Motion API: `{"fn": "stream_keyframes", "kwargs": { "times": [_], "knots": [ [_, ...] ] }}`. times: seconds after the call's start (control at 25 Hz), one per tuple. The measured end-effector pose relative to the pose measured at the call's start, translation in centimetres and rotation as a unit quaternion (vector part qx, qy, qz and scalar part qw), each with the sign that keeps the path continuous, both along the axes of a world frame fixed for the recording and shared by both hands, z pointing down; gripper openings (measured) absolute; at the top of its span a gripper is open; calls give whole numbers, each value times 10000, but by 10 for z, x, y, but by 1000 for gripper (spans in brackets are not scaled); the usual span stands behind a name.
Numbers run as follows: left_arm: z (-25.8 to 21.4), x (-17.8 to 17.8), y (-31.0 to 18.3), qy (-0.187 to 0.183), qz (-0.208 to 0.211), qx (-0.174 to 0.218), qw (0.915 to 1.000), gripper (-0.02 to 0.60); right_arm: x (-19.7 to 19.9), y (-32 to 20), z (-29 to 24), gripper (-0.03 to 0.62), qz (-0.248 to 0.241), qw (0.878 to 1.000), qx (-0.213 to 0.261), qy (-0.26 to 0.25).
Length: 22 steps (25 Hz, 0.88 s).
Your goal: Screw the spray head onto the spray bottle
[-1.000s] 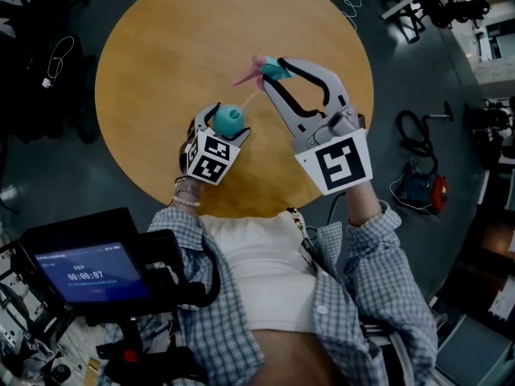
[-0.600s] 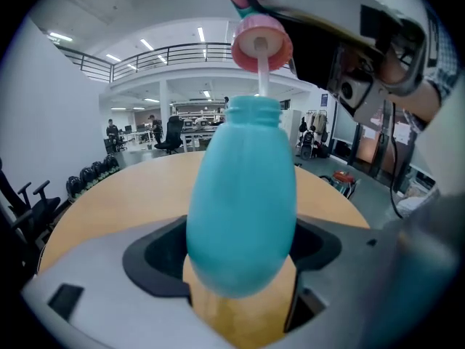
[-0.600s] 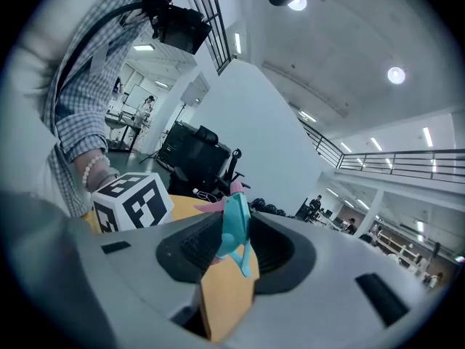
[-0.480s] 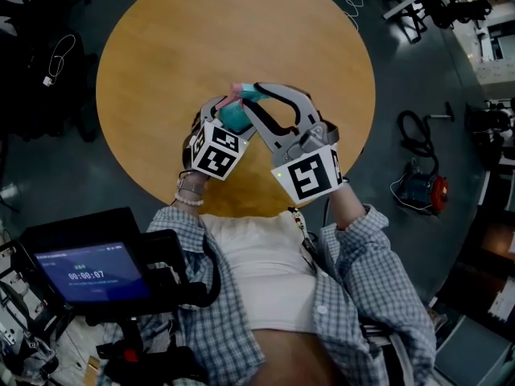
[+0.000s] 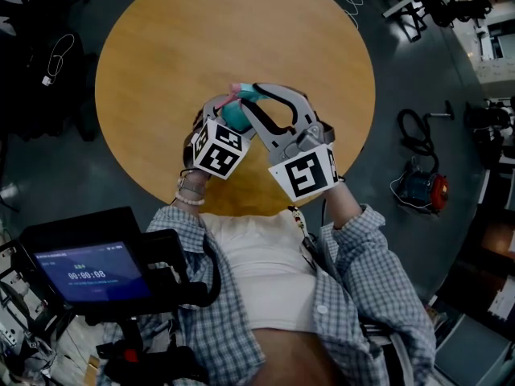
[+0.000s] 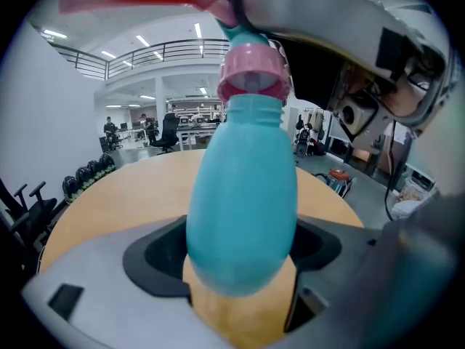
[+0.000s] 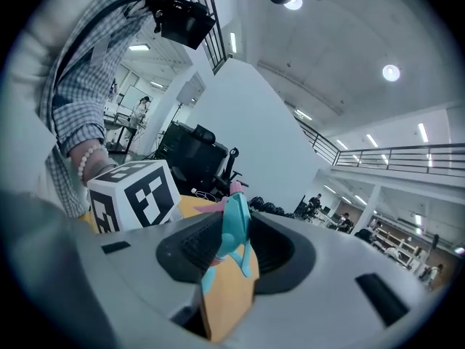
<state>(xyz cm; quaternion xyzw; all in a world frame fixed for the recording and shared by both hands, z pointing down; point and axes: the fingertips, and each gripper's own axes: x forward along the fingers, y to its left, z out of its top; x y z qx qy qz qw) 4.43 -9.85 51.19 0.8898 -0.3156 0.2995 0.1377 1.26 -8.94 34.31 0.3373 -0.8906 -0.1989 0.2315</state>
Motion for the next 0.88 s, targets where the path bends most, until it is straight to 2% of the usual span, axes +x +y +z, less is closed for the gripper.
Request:
{"fn": "stream_keyframes", "kwargs": {
  "times": [0.4,0.6,0.88],
  "knots": [
    [1,1,1,-56,27,-38,10000,416,7,0,1,114,77,9999,41,83],
    [1,1,0,-50,-6,-63,10000,416,7,-1,4,114,97,9993,155,315],
    [6,0,1,-166,2,-119,9998,416,2,8,7,114,-30,9997,142,209]
  ]
}}
